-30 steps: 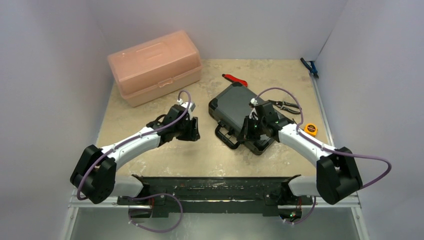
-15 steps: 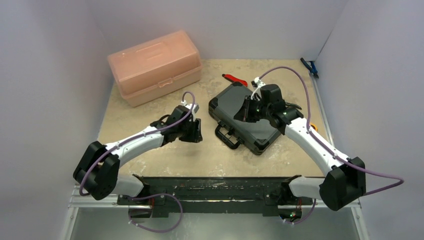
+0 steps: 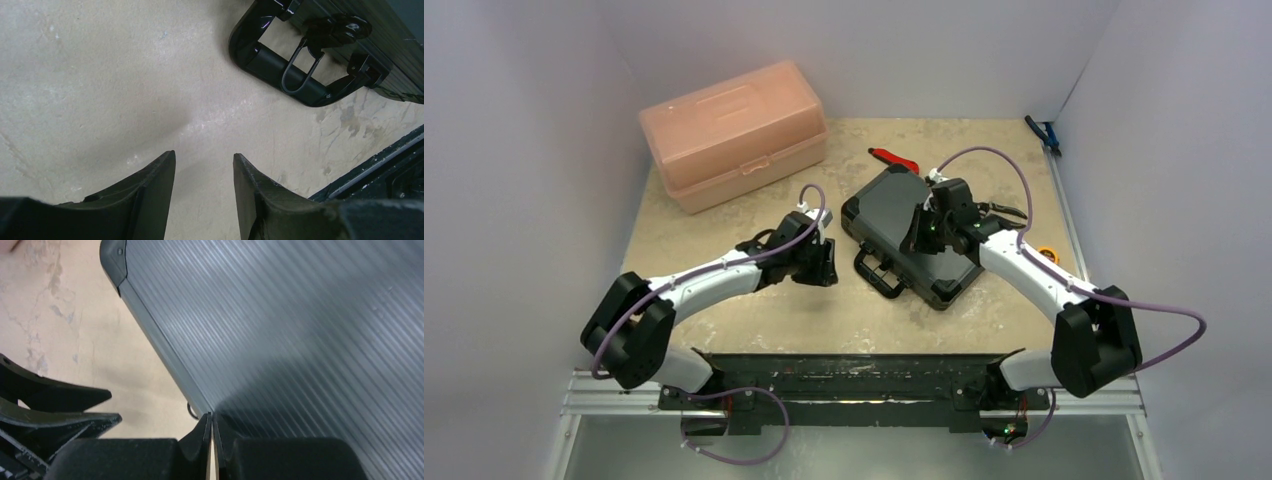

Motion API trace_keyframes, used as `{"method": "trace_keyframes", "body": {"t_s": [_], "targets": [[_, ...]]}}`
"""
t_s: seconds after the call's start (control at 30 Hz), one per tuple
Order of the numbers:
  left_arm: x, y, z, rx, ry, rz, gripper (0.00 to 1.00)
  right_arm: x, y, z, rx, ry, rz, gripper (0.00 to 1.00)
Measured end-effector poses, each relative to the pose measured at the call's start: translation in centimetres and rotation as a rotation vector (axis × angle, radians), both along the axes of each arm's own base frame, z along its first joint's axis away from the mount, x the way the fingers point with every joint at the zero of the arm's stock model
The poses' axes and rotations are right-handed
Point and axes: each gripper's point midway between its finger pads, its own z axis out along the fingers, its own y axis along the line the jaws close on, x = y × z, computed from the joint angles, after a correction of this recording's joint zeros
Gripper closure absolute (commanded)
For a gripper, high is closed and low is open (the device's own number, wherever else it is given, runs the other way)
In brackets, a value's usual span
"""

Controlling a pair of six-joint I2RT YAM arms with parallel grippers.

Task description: Pack up texas hold em set

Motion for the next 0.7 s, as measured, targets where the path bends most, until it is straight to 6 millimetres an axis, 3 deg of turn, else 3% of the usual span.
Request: {"method": "trace_keyframes", "body": {"t_s": [0.27, 0.7], "targets": [[0.3, -1.7, -0.9, -0.009, 0.029, -0.02, 0.63, 0.7, -0.1, -0.2, 0.003, -0.044, -0.019, 0.94], [0.2, -4.3, -3.1, 0.008, 0.071, -0.07, 0.68, 0.8, -0.1, -0.2, 0.013, -0.065, -0.021, 0.97]]}}
